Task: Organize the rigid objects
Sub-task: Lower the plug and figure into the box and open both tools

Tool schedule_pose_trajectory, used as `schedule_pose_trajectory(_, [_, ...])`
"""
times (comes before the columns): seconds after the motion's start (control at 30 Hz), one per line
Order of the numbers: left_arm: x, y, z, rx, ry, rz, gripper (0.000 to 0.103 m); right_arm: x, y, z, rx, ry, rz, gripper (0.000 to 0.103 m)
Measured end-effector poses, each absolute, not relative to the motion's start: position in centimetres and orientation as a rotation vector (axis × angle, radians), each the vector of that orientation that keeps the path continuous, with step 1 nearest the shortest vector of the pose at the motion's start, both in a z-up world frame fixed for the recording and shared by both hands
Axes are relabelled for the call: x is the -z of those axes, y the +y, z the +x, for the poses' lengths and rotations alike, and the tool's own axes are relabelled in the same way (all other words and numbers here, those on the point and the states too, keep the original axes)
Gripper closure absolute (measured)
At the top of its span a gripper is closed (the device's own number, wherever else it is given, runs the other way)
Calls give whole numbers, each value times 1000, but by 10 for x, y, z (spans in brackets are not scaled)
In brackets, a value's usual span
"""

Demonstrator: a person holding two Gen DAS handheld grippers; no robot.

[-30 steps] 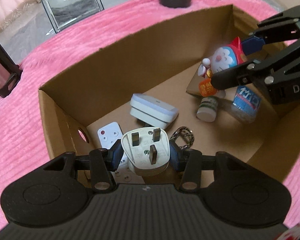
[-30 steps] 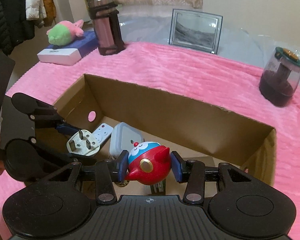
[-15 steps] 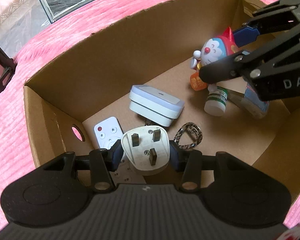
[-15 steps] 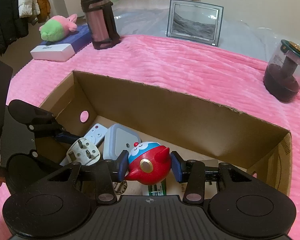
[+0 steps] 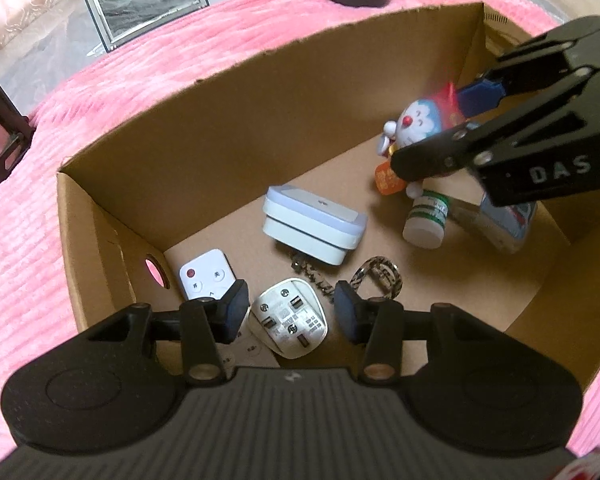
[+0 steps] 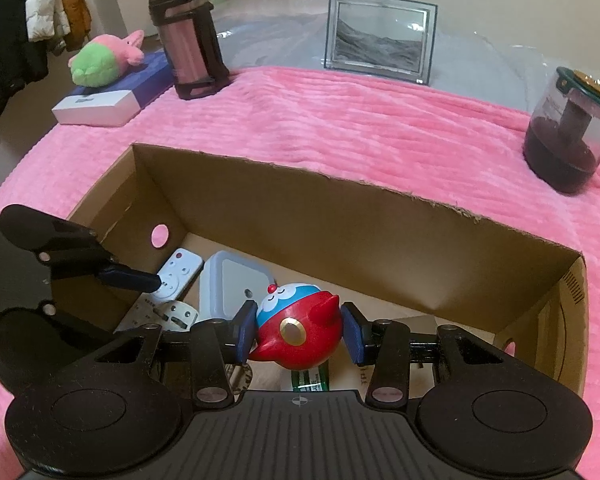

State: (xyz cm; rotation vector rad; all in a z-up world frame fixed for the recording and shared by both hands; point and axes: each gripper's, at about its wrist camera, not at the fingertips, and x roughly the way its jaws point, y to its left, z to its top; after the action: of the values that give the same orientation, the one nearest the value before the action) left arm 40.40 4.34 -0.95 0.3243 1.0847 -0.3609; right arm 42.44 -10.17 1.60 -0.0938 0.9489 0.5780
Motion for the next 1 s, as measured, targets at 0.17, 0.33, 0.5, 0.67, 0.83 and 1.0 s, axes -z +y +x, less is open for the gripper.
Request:
schedule_pose_trajectory(0.17, [7,45,403,369,1074,304,61,-11,-99,429,-582,967,-84,61])
schedule_pose_trajectory(0.33, [8,45,402,368,1064,312,61,-5,-95,430,-579,970,-91,61])
schedule_pose_trajectory(0.5, [6,46,401,369,1055,304,61,-3,-96,432,-574,967,-59,61])
schedule_pose_trajectory(0.67, [-1,48,396,358,1023,292,61,-12,-103,429,-566,937,-6,60])
schedule_pose_trajectory(0.83, [-13,51,382,348,990,271,61,-25,-109,413,-553,893,-26,59])
schedule_pose_trajectory(1.0, [-30,52,358,341,939,233,61,-41,-120,385,-559,853,-20,59])
